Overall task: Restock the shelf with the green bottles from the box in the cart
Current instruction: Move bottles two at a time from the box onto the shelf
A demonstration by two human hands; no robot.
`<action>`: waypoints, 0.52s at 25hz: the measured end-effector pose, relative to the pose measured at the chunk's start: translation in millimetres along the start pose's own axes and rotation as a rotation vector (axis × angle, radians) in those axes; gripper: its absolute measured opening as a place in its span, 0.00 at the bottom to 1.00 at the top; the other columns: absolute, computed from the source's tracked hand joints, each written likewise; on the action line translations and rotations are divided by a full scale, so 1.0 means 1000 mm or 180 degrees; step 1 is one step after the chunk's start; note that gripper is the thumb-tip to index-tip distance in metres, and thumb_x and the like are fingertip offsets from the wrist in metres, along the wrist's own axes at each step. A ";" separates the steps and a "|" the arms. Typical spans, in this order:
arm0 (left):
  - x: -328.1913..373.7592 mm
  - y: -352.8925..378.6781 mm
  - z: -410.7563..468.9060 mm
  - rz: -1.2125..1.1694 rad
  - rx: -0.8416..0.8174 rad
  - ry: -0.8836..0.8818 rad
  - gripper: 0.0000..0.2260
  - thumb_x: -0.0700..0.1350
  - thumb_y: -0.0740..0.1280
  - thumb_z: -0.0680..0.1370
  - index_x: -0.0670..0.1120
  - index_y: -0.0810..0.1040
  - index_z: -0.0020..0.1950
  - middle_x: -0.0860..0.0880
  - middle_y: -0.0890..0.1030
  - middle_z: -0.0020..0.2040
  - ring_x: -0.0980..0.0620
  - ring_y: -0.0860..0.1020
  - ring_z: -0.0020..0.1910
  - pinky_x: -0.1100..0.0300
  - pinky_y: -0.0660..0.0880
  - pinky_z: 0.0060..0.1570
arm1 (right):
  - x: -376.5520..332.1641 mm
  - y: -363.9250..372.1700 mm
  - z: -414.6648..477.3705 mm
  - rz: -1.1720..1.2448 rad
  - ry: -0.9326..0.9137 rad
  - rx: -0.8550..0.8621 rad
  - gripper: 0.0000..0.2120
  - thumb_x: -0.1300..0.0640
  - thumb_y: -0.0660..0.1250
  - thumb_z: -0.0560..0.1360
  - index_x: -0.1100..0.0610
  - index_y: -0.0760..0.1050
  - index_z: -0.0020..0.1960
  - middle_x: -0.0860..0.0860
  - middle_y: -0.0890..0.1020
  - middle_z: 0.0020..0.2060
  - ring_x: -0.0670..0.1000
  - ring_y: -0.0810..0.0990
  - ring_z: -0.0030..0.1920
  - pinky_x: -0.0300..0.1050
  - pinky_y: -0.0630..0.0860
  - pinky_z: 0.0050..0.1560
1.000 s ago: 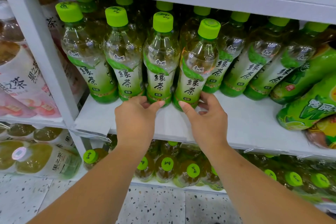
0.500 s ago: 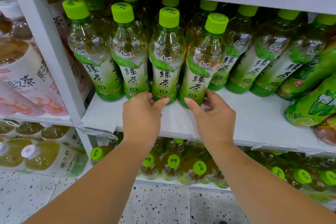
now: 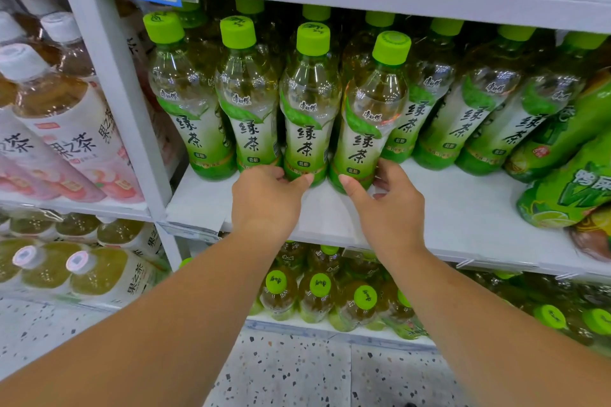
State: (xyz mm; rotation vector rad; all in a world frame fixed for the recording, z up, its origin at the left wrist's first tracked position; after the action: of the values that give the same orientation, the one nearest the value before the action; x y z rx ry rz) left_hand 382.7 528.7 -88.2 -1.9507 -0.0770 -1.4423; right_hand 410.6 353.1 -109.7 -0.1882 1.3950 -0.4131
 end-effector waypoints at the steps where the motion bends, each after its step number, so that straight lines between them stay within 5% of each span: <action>1: 0.000 0.000 0.000 -0.0008 -0.0067 -0.0009 0.14 0.55 0.76 0.72 0.50 0.77 0.33 0.53 0.79 0.32 0.52 0.77 0.36 0.59 0.75 0.41 | 0.000 -0.002 0.001 -0.0025 0.0044 -0.0096 0.24 0.40 0.75 0.68 0.45 0.77 0.61 0.30 0.79 0.46 0.27 0.77 0.50 0.20 0.69 0.46; 3: 0.002 -0.002 -0.002 -0.0139 -0.0167 -0.0078 0.15 0.55 0.76 0.72 0.52 0.73 0.32 0.58 0.73 0.31 0.55 0.72 0.35 0.64 0.70 0.36 | -0.002 -0.006 0.006 -0.0136 0.0190 -0.0324 0.24 0.44 0.76 0.70 0.46 0.76 0.63 0.31 0.78 0.46 0.29 0.77 0.49 0.23 0.71 0.46; 4: 0.005 -0.003 -0.004 -0.0252 -0.0218 -0.0127 0.10 0.56 0.75 0.72 0.53 0.79 0.39 0.59 0.74 0.34 0.54 0.73 0.39 0.62 0.70 0.37 | -0.003 -0.010 0.009 -0.0191 0.0310 -0.0464 0.25 0.45 0.76 0.70 0.46 0.75 0.64 0.33 0.78 0.47 0.32 0.78 0.50 0.27 0.72 0.51; 7: 0.010 -0.012 -0.006 -0.0422 -0.0512 -0.0361 0.28 0.60 0.72 0.73 0.47 0.76 0.68 0.53 0.79 0.57 0.51 0.74 0.54 0.58 0.69 0.53 | -0.012 -0.016 0.017 -0.0255 0.0699 -0.0887 0.24 0.47 0.75 0.73 0.48 0.74 0.67 0.42 0.81 0.56 0.46 0.79 0.58 0.47 0.75 0.62; 10: 0.010 -0.022 -0.006 -0.0459 -0.0904 -0.0463 0.31 0.65 0.65 0.75 0.49 0.72 0.72 0.51 0.76 0.66 0.49 0.74 0.61 0.53 0.67 0.59 | -0.023 -0.021 0.010 -0.0306 0.0996 -0.1010 0.27 0.45 0.72 0.74 0.49 0.72 0.71 0.45 0.79 0.60 0.48 0.78 0.58 0.47 0.74 0.61; 13: 0.002 -0.031 -0.024 -0.0375 -0.1309 -0.0623 0.29 0.69 0.61 0.74 0.54 0.71 0.69 0.51 0.77 0.66 0.46 0.74 0.64 0.46 0.68 0.66 | -0.039 -0.030 -0.012 -0.0289 0.1334 -0.1021 0.27 0.41 0.69 0.75 0.50 0.71 0.71 0.44 0.77 0.54 0.45 0.76 0.51 0.43 0.69 0.53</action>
State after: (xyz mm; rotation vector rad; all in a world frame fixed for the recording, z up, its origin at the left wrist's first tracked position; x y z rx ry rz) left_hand 350.5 537.5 -67.9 -2.4565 0.0189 -1.4208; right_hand 388.5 341.9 -64.8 -0.4474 1.8690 -0.3110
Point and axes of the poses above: each hand's wrist, its own z-axis towards the middle knuckle, its own y-axis out of the palm, x = y × z, the point moved 2 cm from there along z, towards the middle knuckle
